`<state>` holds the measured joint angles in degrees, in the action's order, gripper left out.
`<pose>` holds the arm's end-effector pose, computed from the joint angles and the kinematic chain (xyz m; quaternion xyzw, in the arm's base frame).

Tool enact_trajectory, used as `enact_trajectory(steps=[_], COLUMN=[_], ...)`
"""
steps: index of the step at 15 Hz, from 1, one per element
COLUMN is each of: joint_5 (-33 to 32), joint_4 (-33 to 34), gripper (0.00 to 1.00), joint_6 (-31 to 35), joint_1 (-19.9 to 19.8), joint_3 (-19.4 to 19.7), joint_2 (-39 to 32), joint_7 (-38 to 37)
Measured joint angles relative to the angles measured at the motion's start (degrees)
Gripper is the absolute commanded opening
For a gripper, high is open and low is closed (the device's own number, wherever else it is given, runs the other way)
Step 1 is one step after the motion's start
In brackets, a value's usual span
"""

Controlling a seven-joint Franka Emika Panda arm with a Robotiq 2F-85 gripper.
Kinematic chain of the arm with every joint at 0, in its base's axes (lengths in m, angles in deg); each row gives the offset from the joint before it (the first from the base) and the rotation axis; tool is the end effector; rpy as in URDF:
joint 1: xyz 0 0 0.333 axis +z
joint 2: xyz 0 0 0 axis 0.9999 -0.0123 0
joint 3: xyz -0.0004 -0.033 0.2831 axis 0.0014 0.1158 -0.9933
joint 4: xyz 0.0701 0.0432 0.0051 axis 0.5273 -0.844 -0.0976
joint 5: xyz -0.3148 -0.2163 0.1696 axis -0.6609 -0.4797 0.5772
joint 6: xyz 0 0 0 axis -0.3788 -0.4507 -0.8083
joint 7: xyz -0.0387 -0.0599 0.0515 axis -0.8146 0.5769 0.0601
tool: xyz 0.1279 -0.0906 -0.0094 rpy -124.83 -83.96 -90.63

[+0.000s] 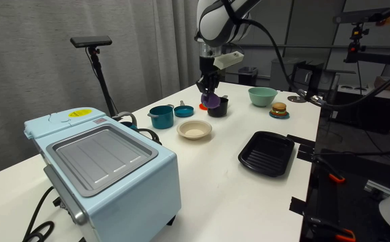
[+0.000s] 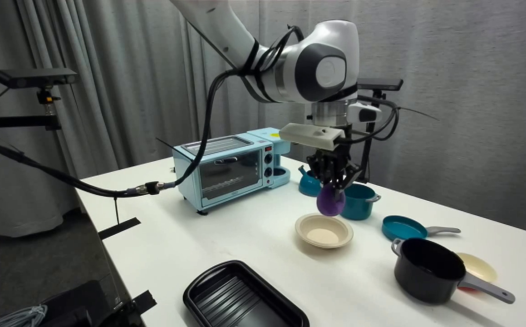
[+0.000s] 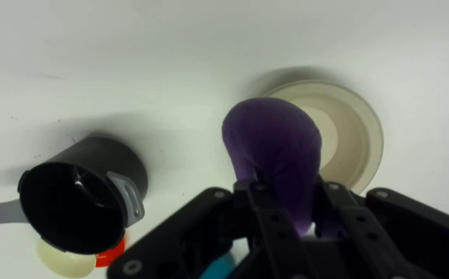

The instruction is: Pick the purple object on the plate and put it on the table

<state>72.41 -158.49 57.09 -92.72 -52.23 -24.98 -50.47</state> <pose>0.6395 -0.0997 0.2550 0.9963 -0.0709 0.0333 0.0341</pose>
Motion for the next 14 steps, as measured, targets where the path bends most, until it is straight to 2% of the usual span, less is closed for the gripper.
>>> enact_trajectory(steps=[9, 14], joint_5=[-1.2, -3.6], joint_4=[-13.9, -19.1], gripper=[0.06, 0.06], joint_6=[0.1, 6.9], joint_1=[0.6, 0.9], joint_3=[-0.2, -0.2], joint_2=[1.4, 0.1], joint_7=[-0.5, -2.4])
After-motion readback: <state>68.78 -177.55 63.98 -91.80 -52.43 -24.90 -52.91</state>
